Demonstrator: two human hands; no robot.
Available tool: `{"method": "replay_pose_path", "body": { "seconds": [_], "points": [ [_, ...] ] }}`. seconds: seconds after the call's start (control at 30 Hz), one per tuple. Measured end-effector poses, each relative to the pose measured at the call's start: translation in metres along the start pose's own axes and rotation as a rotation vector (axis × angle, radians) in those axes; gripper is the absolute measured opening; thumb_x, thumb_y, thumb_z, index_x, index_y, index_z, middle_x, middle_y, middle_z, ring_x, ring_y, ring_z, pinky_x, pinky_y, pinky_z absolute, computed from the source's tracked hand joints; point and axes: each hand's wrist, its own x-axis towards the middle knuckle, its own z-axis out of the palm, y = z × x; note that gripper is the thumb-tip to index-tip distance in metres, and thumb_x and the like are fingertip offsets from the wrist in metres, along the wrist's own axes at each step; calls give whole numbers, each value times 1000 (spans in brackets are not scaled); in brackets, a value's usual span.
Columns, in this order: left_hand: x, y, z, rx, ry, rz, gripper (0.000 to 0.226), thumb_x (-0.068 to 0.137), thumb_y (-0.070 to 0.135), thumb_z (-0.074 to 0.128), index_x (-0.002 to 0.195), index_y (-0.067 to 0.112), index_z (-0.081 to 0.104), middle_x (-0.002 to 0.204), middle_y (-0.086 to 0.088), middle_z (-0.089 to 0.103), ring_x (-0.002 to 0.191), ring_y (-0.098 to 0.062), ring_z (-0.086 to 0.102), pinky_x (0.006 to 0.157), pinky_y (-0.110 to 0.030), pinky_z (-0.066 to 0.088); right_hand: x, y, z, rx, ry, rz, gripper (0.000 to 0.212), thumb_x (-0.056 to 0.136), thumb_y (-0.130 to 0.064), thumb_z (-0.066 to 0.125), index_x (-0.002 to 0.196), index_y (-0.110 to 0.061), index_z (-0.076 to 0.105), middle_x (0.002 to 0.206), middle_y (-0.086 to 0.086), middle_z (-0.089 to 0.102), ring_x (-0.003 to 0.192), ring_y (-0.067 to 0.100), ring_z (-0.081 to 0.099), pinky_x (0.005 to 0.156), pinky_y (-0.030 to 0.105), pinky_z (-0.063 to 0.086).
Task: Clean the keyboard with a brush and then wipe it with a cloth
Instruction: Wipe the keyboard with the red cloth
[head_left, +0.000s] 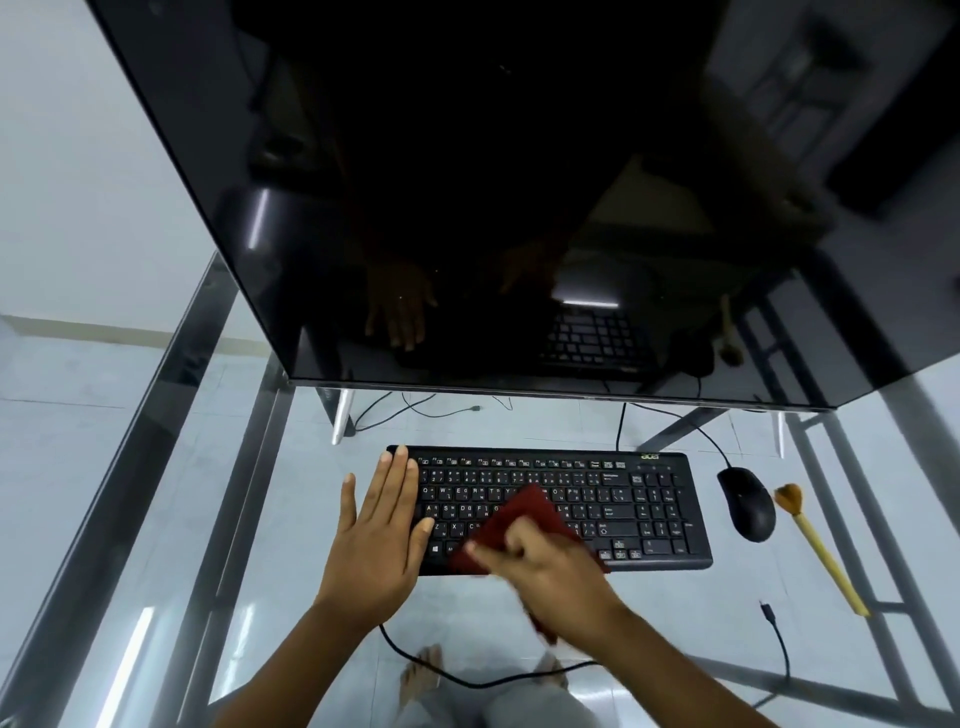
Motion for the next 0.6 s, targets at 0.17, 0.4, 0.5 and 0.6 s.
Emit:
{"method": "replay_pose_path", "body": {
  "seconds": [0.17,0.4,0.5,0.6],
  "points": [
    [1,0,1,8,5,9,63,101,46,17,153,10,13,161,-6,8,148,-20,3,118,-47,2,33,1,-6,28,251,453,28,96,-36,58,124,-38,63,83,-17,45,49,1,43,40,7,37],
    [1,-3,2,24,-4,29,66,100,47,21,152,8,16,161,-7,8,148,-20,4,118,-48,3,81,-5,-12,-60,121,340,35,99,-29,49,134,-30,52,101,-4,54,69,9,56,61,25,52],
    [1,-1,1,39,-5,12,66,100,48,19,152,7,16,161,-7,9,148,-20,4,117,-49,5,87,2,-9,-150,178,444,36,101,-30,43,137,-30,49,113,-2,55,75,10,58,61,24,52],
    [1,-2,2,37,-10,13,65,100,46,18,152,8,17,161,-8,11,148,-21,6,117,-50,6,94,-31,4,-109,103,227,28,102,-42,40,123,-30,54,102,-4,58,70,11,60,59,25,50]
  ]
}}
